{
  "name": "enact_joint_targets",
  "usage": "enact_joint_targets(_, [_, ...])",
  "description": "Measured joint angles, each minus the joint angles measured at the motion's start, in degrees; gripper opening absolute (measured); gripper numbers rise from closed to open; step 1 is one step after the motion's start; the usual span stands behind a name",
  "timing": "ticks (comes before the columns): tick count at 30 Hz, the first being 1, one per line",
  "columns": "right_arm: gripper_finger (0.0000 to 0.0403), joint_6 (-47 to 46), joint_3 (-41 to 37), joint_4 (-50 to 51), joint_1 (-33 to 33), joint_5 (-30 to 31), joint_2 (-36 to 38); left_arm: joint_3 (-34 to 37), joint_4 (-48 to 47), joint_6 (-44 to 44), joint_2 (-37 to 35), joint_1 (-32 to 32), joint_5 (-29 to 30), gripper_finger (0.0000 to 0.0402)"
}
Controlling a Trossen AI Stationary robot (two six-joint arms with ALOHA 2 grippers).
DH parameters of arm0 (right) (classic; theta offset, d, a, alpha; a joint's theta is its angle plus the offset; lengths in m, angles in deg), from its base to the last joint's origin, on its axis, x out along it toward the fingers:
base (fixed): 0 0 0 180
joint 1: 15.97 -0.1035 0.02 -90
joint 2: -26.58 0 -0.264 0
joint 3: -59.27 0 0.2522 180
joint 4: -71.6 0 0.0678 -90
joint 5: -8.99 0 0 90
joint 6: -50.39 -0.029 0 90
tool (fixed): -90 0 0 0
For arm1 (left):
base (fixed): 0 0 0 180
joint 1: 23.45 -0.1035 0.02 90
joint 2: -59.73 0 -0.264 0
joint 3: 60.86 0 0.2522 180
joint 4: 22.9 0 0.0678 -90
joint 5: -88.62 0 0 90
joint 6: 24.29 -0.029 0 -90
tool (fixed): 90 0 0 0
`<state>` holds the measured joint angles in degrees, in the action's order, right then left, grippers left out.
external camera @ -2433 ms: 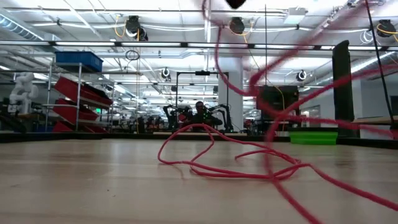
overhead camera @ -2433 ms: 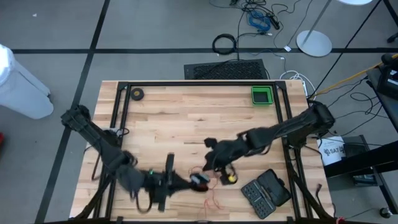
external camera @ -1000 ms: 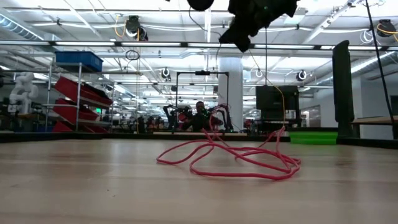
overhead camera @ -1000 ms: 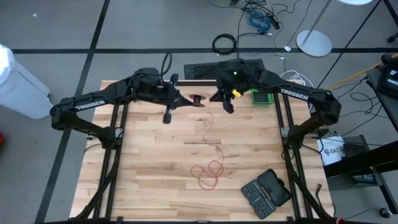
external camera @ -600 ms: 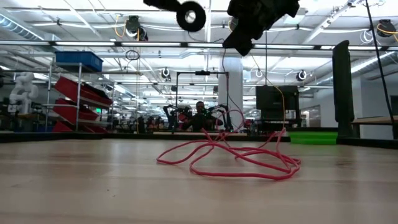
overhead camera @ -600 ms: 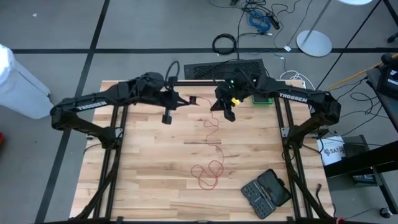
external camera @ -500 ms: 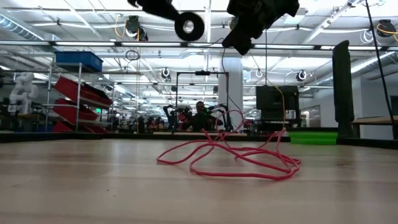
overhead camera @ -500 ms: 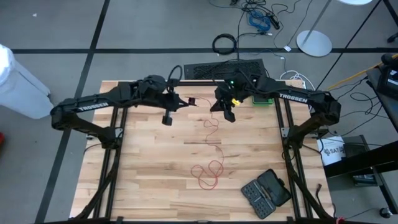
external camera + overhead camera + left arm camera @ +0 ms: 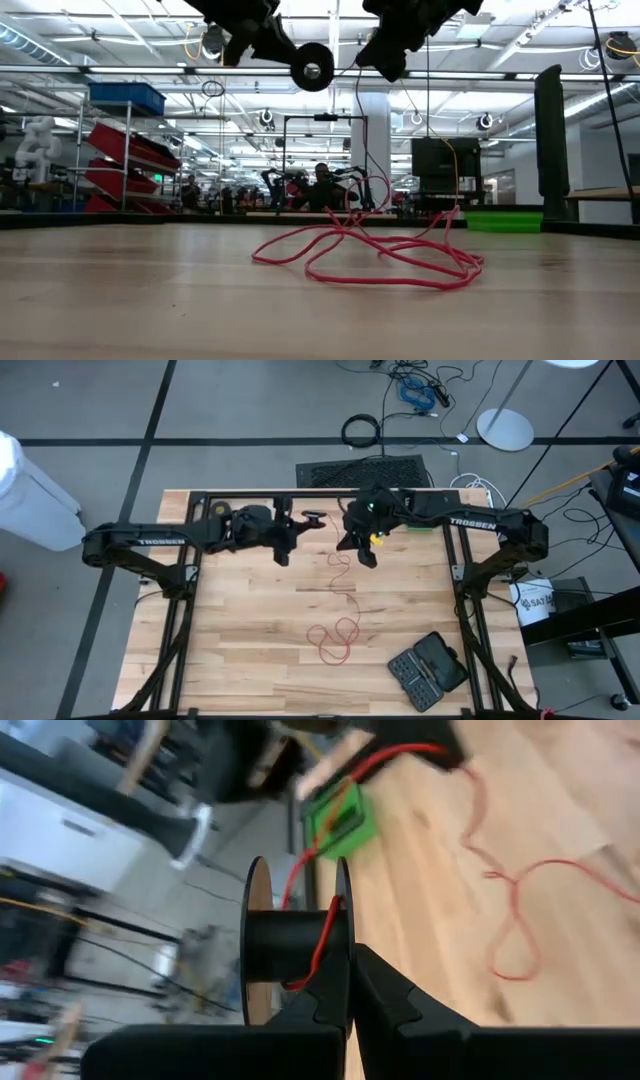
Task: Coil cords
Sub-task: Coil the red wire into the spool
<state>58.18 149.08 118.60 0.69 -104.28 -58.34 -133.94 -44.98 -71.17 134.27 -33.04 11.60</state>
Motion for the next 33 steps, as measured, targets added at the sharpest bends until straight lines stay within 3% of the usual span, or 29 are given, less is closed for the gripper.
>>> enact_joint_targets(5, [0.0,-0.07,0.0,-1.27,-1.77,0.91,0.02,0.76,3.57,-3.11,0.83,1.04,4.53,0.0008])
enact_joint_targets(14, [0.0,-1.23,0.02,-4.31,-2.8,0.98,0.03,0.74,8.15,-11.8,5.48,2.69,6.4,0.0008])
enact_joint_targets(24, [0.0,-2.48,0.5,-3.57,-5.69,1.12,0.04,0.74,18.78,-17.26,14.05,3.09,16.67,0.0008])
enact_joint_targets(33, [0.0,-2.69,2.7,-0.59,-7.47,1.21,0.07,0.74,21.36,-21.22,14.88,5.05,17.41,0.0008])
